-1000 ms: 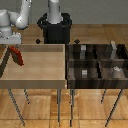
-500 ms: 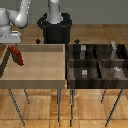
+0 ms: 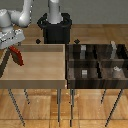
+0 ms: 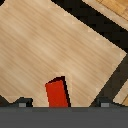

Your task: Place the box of cereal into the appropriate compartment.

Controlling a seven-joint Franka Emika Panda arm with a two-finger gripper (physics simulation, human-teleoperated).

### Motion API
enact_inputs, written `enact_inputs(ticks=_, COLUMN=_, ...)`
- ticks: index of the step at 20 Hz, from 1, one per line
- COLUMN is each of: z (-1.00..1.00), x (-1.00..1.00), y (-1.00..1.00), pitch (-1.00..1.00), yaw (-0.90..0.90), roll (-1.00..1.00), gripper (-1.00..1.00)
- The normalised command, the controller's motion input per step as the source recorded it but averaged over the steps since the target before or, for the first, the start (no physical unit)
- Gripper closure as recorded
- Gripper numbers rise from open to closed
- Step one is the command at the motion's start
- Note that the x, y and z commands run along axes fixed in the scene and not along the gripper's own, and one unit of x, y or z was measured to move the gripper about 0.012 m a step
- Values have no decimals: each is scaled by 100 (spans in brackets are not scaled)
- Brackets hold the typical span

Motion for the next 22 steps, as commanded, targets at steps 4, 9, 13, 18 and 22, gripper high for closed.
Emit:
enact_inputs(ticks=4, z=0, x=-25, y=0, pitch=0, yaw=0, roll=0, gripper=-100)
enact_inputs(ticks=9, z=0, x=0, y=0, pitch=0, yaw=0, roll=0, gripper=-100)
enact_inputs(ticks=13, z=0, x=-25, y=0, pitch=0, yaw=0, roll=0, gripper=-100)
enact_inputs(ticks=18, z=-40, x=-20, y=0, pitch=0, yaw=0, roll=0, gripper=-100)
enact_inputs(ticks=22, z=-25, x=0, y=0, pitch=0, yaw=0, roll=0, gripper=-100)
